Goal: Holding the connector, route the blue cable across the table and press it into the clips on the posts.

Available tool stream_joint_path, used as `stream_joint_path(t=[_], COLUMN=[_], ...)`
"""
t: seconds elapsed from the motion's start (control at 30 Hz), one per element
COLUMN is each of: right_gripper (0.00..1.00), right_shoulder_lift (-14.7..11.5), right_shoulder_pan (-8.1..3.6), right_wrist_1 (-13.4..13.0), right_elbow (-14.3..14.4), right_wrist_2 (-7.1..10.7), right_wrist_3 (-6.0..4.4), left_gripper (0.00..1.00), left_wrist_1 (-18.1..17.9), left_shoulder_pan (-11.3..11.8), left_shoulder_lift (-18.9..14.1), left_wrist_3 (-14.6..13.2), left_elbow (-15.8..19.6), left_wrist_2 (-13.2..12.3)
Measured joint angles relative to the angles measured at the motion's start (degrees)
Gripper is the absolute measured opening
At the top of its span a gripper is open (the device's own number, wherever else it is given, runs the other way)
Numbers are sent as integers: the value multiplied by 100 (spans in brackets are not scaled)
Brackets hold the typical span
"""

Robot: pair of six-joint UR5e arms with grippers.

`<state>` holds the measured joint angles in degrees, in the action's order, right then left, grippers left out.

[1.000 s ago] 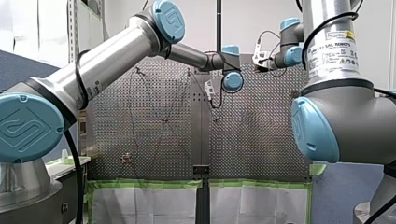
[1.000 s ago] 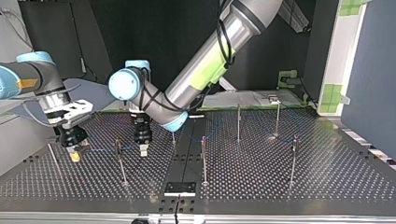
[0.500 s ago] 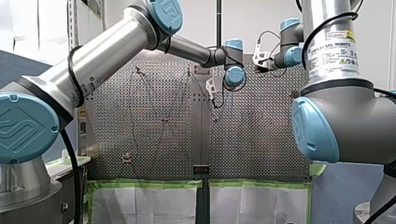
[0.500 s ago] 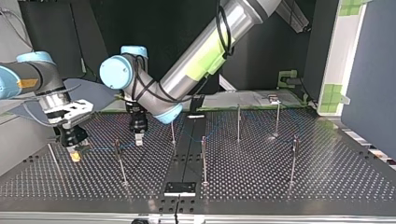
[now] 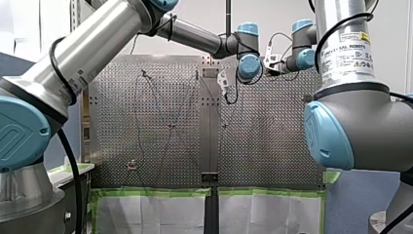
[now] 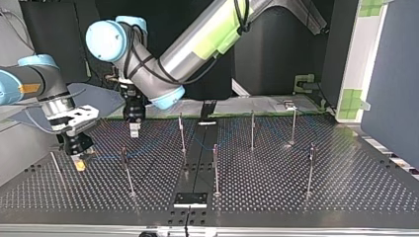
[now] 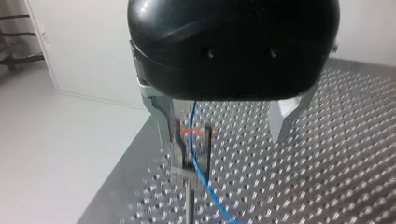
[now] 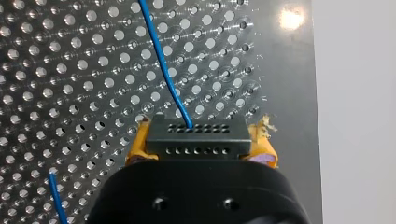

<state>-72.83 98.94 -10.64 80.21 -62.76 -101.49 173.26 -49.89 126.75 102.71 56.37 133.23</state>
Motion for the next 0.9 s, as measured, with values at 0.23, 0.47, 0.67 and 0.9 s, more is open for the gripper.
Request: stream_joint_path(t=[0.23,0.47,0.67,0.9], right_gripper=[0,0,0,0], right_shoulder_lift=[5,9,9,14], right_shoulder_pan=[-1,0,10,30], right_wrist_1=[0,3,8,13], right_elbow=[0,0,-1,0], right_wrist_2=[0,0,0,0], right_wrist_3=[-2,2,5,22], left_gripper=[100,100,100,100], left_wrist_1=[-116,-481,-804,-1137], left_shoulder_pan=[-59,290,612,708], left_shoulder_lift=[-380,-759,-1083,-1417], left_wrist_3=[65,-5,48,244], left_elbow=[379,758,1083,1418], left_wrist_2=[117,-172,-490,-672])
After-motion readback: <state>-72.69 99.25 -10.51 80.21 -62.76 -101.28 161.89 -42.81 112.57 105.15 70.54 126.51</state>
